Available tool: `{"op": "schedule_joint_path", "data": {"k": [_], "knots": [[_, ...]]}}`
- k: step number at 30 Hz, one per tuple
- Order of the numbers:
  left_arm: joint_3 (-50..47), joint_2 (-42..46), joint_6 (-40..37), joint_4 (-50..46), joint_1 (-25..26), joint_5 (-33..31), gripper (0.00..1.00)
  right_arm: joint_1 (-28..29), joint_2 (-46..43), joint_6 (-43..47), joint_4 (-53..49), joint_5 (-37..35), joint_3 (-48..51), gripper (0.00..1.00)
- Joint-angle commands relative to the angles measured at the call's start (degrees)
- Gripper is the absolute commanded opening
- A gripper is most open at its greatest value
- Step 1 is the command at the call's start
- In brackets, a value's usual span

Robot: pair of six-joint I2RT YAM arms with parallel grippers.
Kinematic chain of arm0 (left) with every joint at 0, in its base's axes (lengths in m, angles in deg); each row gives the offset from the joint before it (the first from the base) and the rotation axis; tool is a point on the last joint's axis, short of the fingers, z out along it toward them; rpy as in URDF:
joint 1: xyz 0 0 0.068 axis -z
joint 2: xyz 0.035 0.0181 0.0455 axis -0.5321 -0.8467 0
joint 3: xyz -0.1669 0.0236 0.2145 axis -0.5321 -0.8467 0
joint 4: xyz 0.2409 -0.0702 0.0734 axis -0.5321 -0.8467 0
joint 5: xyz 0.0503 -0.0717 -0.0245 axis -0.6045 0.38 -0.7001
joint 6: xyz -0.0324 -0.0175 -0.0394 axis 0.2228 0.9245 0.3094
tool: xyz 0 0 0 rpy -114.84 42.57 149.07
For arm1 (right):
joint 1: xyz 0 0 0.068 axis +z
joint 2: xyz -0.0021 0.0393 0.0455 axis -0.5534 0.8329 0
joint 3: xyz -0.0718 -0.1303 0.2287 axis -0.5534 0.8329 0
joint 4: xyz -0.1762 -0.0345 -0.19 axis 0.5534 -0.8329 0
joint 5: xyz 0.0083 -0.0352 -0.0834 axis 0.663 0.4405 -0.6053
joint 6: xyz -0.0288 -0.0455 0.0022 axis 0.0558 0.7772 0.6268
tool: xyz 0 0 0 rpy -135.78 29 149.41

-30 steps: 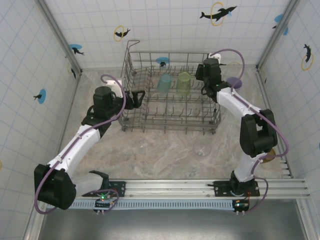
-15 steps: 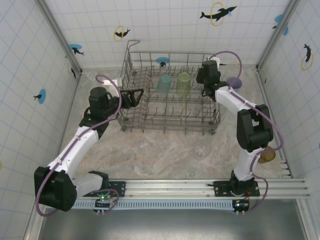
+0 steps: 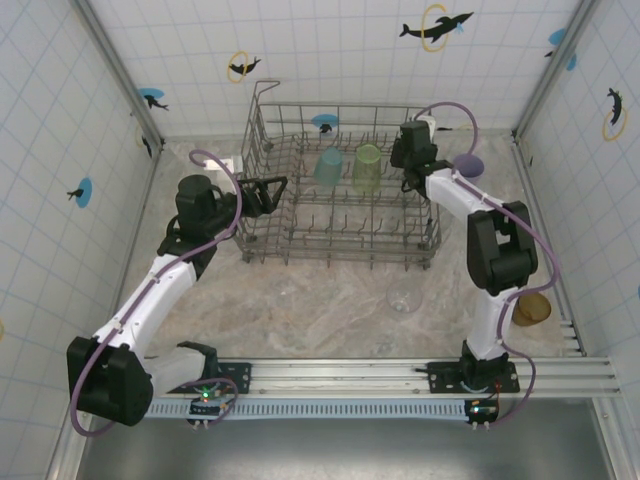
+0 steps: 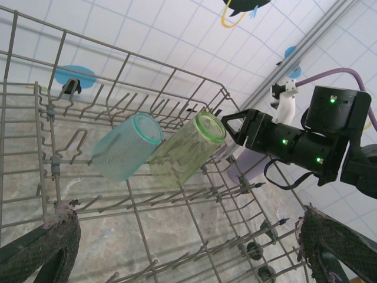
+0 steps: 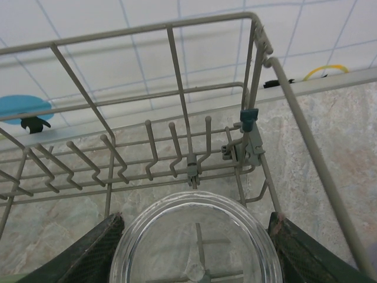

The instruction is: Load the cups into the dish rack

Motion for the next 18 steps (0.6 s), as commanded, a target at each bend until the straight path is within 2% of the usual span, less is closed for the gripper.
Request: {"op": "schedule_joint_path", "data": {"k": [1,8,18], "knots": [[-0.57,1.25,0.23,0.58,-0.56,0.46,0.97,-0.24,0.98,-0.25,-0.91,-0.08,-3.57,0.46],[-0.66,1.09,0.31,0.50,-0.54,0.26,0.98,-0.31,2.41,0.14,-2.67,-0.10,-4.72,0.48],[-0.95,1.16,0.17,0.24,-0.74,-0.44,0.98,-0.63,6.14,-0.69,-4.27,1.58,-5.08,0.59]]}}
